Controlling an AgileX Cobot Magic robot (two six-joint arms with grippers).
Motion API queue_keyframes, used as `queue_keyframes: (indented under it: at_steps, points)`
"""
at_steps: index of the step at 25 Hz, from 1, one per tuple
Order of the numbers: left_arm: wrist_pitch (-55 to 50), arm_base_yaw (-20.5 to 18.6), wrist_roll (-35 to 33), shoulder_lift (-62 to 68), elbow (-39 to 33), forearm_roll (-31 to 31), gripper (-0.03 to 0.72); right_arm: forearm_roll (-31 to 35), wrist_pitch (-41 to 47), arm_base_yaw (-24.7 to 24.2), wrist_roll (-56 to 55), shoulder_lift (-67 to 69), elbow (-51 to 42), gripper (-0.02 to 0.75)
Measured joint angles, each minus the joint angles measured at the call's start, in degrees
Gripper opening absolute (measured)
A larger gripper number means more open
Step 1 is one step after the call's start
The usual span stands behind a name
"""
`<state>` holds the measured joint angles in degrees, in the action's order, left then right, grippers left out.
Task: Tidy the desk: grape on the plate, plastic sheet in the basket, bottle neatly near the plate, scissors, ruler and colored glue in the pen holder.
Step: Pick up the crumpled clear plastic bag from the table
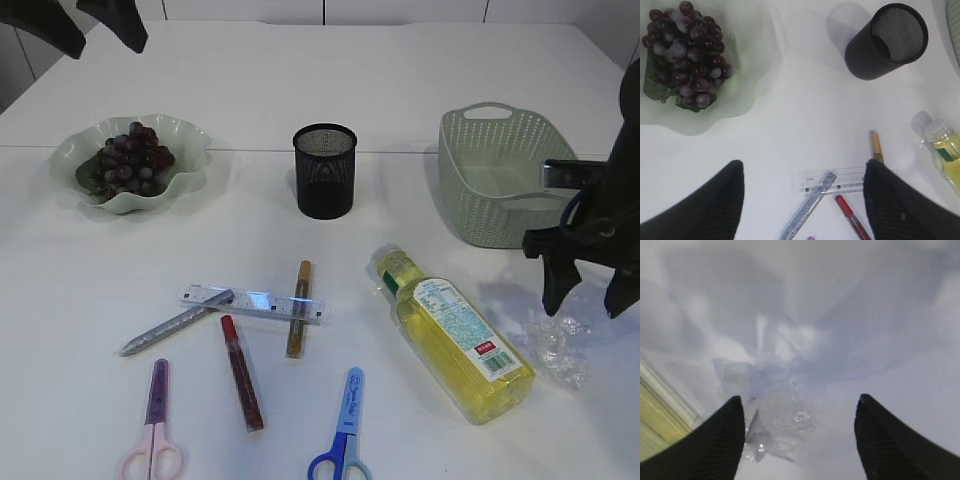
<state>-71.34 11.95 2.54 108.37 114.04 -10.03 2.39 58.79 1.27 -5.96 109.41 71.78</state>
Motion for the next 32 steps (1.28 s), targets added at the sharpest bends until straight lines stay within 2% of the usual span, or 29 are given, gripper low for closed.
queue_keyframes:
  at_steps: [11,32]
  points:
    - [-0.04,0.00,0.00,0.00,0.00,0.24,0.543,0.55,9.86,0.00,-1.09,0.12,8.54,0.531]
    - [-0.04,0.00,0.00,0.00,0.00,0.24,0.543,1.24,10.39,0.00,-1.48,0.12,8.42,0.531]
